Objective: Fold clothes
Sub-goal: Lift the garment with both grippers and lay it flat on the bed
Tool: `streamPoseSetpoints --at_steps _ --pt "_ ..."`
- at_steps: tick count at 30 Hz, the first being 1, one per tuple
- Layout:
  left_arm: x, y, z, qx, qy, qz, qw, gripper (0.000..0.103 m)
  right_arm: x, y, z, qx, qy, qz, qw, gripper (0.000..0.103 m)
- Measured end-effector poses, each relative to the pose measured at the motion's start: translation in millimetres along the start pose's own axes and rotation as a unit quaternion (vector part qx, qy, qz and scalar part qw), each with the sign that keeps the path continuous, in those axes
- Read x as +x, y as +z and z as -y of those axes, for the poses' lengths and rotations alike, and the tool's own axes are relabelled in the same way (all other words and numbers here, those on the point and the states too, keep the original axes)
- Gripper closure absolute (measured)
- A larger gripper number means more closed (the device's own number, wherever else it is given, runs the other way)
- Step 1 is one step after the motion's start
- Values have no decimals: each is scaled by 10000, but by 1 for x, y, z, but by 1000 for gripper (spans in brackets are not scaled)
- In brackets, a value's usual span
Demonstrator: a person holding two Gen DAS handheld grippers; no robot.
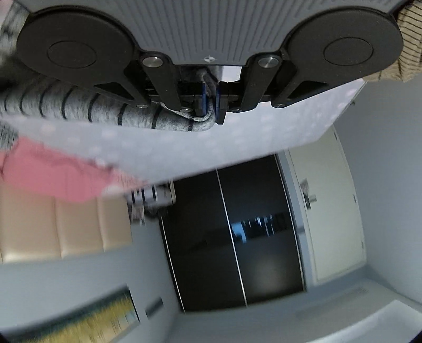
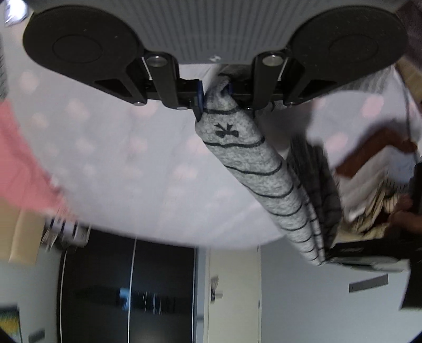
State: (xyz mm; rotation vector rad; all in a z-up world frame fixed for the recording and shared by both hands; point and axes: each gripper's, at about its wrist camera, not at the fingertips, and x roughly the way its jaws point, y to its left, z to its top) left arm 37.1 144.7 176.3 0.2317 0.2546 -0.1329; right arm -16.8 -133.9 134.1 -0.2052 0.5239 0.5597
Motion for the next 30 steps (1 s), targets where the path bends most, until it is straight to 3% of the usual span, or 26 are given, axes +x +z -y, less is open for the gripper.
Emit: streamPoseSetpoints --at_steps 7,10,14,19,22,23,28,29,30 --pt "-44 40 -5 -317 -157 1039 9940 98 -69 83 30 -857 -904 989 9873 85" --pt "-51 47 -7 -407 -198 1105 9928 98 -83 107 37 -1225 -1159 1171 9787 84" --pt "-26 31 -6 -365 -187 505 9979 98 -70 108 45 -1402 -1086 876 9803 80" --pt "20 -16 -1 -1 -173 -838 9963 99 -12 56 56 -1256 -625 -213 9899 79" --pt "40 -52 2 327 -193 -1692 9849 99 18 13 62 -1040 -297 -896 9901 81" --pt "41 -63 2 369 -272 -1872 9813 99 25 -1 64 -1014 -215 -1128 9882 85" --pt "36 -108 6 795 -521 -2779 9559 99 43 -52 81 -1051 77 -1982 9745 85" --pt "33 -117 7 902 -474 -2953 9499 99 44 -54 87 -1007 107 -2065 9732 83" --pt "35 -122 4 841 -433 -3039 9480 99 45 -57 93 -962 159 -2140 9720 75"
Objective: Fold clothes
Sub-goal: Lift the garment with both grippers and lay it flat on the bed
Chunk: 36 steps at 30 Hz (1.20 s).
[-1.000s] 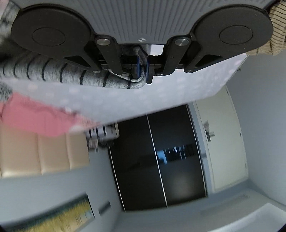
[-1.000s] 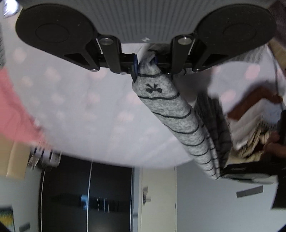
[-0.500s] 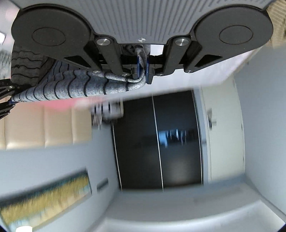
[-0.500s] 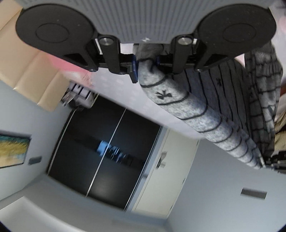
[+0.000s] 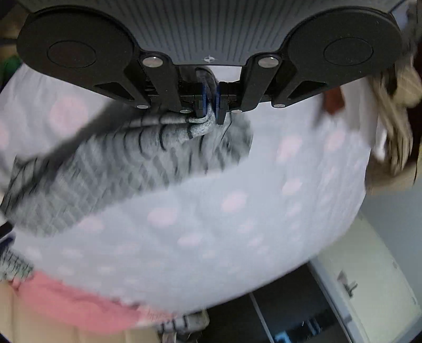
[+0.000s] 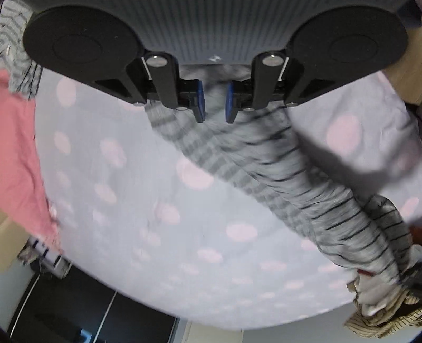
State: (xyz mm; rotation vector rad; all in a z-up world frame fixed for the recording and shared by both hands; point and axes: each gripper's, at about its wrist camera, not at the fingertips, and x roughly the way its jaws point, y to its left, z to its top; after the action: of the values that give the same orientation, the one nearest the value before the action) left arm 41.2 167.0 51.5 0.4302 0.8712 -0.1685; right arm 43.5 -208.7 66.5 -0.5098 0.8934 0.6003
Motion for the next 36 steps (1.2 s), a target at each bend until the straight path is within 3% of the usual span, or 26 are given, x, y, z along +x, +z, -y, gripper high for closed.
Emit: streamPoseSetpoints --at_steps 1,2,3,8,10,12,16,17,19,20,22,25,29,32,36 --pt "4 -3 -3 -86 8 -79 9999 99 2 -2 6 -4 85 -98 9999 65" --pt "7 -5 -9 -258 21 -108 9996 99 5 -4 18 -35 116 -157 9998 46" --pt "11 -6 -15 -437 34 -132 9990 99 14 -3 28 -99 100 -192 9997 41" --pt "12 -14 -30 -931 201 -8 9954 98 50 -26 67 -152 303 -416 9986 41" --pt "7 -7 -33 -1017 282 162 9943 98 62 -33 67 -209 456 -554 9972 38" --pt "4 -7 -36 -1103 326 298 9929 98 72 -43 63 -358 509 -664 9959 30" --pt "4 12 -45 -1383 407 581 9878 98 92 -58 60 -162 339 -783 9962 30" --pt "2 16 -47 -1439 432 667 9864 98 97 -59 62 -10 306 -756 9967 32" --pt "-4 24 -49 -1496 523 839 9838 98 104 -58 68 459 408 -680 9958 52" --pt "-8 28 -51 -1548 570 933 9819 98 102 -54 74 846 557 -641 9928 68" --pt "-17 35 -56 -1684 639 1144 9770 98 95 -48 81 1197 502 -526 9901 79" --pt "-26 49 -61 -1762 795 1440 9705 98 76 -37 92 1471 280 -228 9885 83" --pt "-38 71 -68 -1972 994 1848 9577 98 43 -13 112 1414 -392 237 9889 88" --pt "-50 84 -71 -2197 769 2132 9489 98 14 7 142 1400 -893 452 9851 89" --pt "-59 98 -50 -1845 636 2368 9517 98 -22 27 179 1254 -1601 666 9768 89"
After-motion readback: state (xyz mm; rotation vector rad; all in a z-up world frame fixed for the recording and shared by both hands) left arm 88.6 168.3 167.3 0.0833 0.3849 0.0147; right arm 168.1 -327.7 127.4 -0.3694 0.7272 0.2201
